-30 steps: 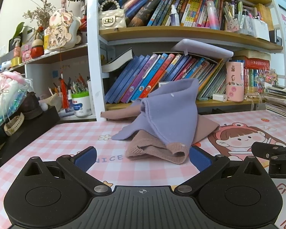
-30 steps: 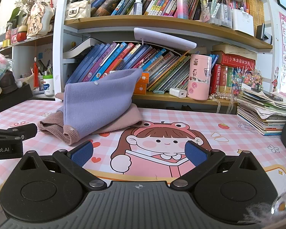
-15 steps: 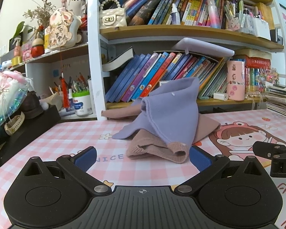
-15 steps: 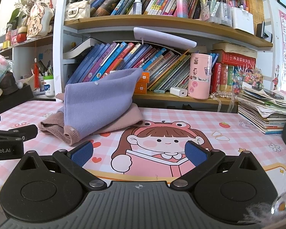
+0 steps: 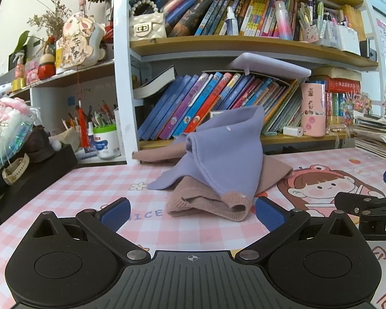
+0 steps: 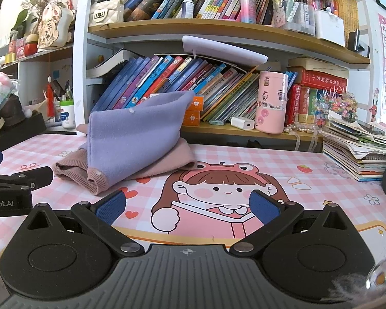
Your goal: Fold clothes
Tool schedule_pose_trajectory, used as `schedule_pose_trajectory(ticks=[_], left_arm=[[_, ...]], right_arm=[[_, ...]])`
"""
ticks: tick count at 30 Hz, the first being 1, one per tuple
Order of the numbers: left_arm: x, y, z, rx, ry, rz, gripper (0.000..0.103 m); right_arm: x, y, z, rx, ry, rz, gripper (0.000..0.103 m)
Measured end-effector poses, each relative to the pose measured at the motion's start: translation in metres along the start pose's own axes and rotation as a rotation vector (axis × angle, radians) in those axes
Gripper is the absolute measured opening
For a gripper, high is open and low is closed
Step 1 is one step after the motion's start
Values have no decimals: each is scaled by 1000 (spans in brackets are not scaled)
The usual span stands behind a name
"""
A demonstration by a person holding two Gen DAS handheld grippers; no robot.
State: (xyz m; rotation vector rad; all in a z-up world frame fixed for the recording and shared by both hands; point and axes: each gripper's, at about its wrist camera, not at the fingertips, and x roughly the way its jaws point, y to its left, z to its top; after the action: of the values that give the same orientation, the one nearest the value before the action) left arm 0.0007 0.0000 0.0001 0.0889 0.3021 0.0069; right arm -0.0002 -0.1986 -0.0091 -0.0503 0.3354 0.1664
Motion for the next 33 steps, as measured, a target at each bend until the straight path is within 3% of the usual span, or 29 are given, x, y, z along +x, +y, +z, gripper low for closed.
schedule_pose_trajectory(ticks=[6, 10, 14, 17, 22, 25, 29, 33], left_arm=[[-1, 3, 0, -16, -9, -10, 103], [-6, 4, -1, -12, -24, -95, 103], [2, 10, 0, -27, 35, -173, 103], [11, 19, 0, -70, 85, -187, 103], [27, 33, 6, -4, 101, -182, 103], [46, 38, 23, 29, 96, -166, 95], [82, 42, 49, -4, 106, -247, 93], [128, 36, 62, -47, 173, -269, 78]], right_arm=[[-3, 4, 0, -26, -19, -5, 103], [-5, 8, 0, -48, -36, -5, 103], [-6, 12, -1, -76, -42, -2, 102], [-3, 7, 0, -57, -20, 68, 102], [21, -3, 15, -50, 13, 150, 101], [46, -6, 31, -69, 23, 180, 101], [84, -2, 41, -113, 94, 263, 101], [95, -14, 35, -90, 121, 307, 101]])
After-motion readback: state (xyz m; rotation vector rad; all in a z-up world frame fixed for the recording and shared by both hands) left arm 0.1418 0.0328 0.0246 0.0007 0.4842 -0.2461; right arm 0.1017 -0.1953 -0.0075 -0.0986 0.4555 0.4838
